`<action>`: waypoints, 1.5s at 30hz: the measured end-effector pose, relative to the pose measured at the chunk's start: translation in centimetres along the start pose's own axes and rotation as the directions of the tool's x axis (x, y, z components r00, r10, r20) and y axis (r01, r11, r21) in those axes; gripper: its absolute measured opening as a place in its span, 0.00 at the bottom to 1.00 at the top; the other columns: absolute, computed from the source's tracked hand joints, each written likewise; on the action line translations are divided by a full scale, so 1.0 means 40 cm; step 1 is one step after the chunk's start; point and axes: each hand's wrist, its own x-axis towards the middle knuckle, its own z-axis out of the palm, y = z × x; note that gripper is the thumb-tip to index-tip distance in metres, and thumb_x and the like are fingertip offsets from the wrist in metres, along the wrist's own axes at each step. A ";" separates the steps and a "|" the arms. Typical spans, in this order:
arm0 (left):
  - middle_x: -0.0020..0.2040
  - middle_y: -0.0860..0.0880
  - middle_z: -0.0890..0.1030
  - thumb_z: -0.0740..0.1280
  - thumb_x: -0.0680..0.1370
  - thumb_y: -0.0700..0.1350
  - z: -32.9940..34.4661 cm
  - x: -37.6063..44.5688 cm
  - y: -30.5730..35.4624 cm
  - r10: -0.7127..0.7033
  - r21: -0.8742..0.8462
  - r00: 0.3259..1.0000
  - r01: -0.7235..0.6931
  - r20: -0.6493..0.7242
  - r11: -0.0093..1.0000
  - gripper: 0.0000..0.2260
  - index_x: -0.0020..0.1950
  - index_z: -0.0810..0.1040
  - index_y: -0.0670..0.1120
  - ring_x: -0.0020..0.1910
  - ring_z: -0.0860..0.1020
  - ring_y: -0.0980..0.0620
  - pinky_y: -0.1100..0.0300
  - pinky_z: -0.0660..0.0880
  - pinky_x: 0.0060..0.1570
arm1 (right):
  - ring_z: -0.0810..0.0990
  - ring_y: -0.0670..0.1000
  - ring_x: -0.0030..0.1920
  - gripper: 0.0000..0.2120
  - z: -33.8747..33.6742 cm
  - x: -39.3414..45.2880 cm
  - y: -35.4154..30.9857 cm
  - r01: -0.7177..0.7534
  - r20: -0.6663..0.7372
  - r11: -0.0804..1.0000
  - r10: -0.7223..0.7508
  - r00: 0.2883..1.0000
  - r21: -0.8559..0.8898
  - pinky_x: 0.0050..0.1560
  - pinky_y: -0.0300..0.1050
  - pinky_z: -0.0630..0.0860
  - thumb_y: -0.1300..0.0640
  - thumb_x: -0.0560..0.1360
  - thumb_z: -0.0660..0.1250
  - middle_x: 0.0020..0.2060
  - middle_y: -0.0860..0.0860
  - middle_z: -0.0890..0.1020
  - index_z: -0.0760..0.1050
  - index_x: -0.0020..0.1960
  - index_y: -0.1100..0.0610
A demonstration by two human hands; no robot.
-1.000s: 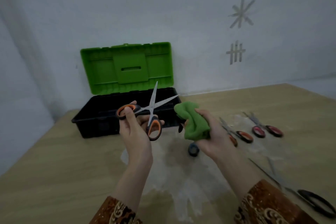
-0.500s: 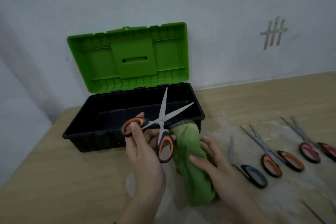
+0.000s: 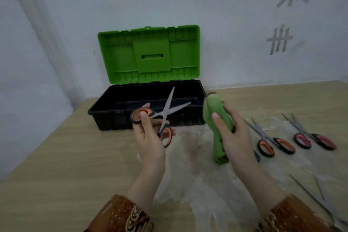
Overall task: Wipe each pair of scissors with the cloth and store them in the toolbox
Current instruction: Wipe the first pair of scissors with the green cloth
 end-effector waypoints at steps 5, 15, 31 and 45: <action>0.35 0.39 0.74 0.52 0.84 0.51 -0.009 -0.004 -0.028 -0.103 0.028 0.995 0.102 0.015 0.994 0.14 0.56 0.75 0.46 0.28 0.73 0.45 0.58 0.73 0.24 | 0.75 0.37 0.50 0.19 0.014 -0.018 0.025 0.373 0.102 0.859 -0.361 0.927 -0.350 0.47 0.26 0.71 0.41 0.76 0.63 0.52 0.42 0.77 0.70 0.66 0.41; 0.38 0.41 0.79 0.57 0.83 0.48 -0.008 -0.028 -0.028 -0.077 0.037 0.981 0.072 0.177 0.997 0.10 0.48 0.74 0.45 0.28 0.78 0.46 0.58 0.74 0.23 | 0.74 0.51 0.39 0.19 0.036 -0.041 0.057 0.573 0.403 0.312 -0.466 0.788 -0.758 0.29 0.39 0.69 0.53 0.77 0.63 0.47 0.53 0.74 0.72 0.67 0.46; 0.30 0.45 0.75 0.54 0.84 0.49 -0.004 -0.044 -0.008 0.011 0.041 0.980 -0.019 0.200 0.999 0.10 0.50 0.72 0.48 0.24 0.74 0.45 0.57 0.72 0.23 | 0.78 0.52 0.43 0.21 0.014 -0.021 0.048 0.507 0.295 0.436 -0.466 0.834 -0.743 0.38 0.45 0.80 0.50 0.76 0.65 0.61 0.57 0.71 0.72 0.68 0.49; 0.30 0.45 0.76 0.55 0.83 0.51 -0.013 -0.032 0.003 -0.044 0.025 0.982 0.040 0.182 0.999 0.11 0.51 0.72 0.46 0.24 0.76 0.46 0.58 0.72 0.23 | 0.76 0.48 0.34 0.20 0.017 -0.013 0.027 0.618 0.411 0.256 -0.554 0.724 -0.744 0.32 0.37 0.71 0.51 0.79 0.62 0.77 0.60 0.50 0.71 0.70 0.53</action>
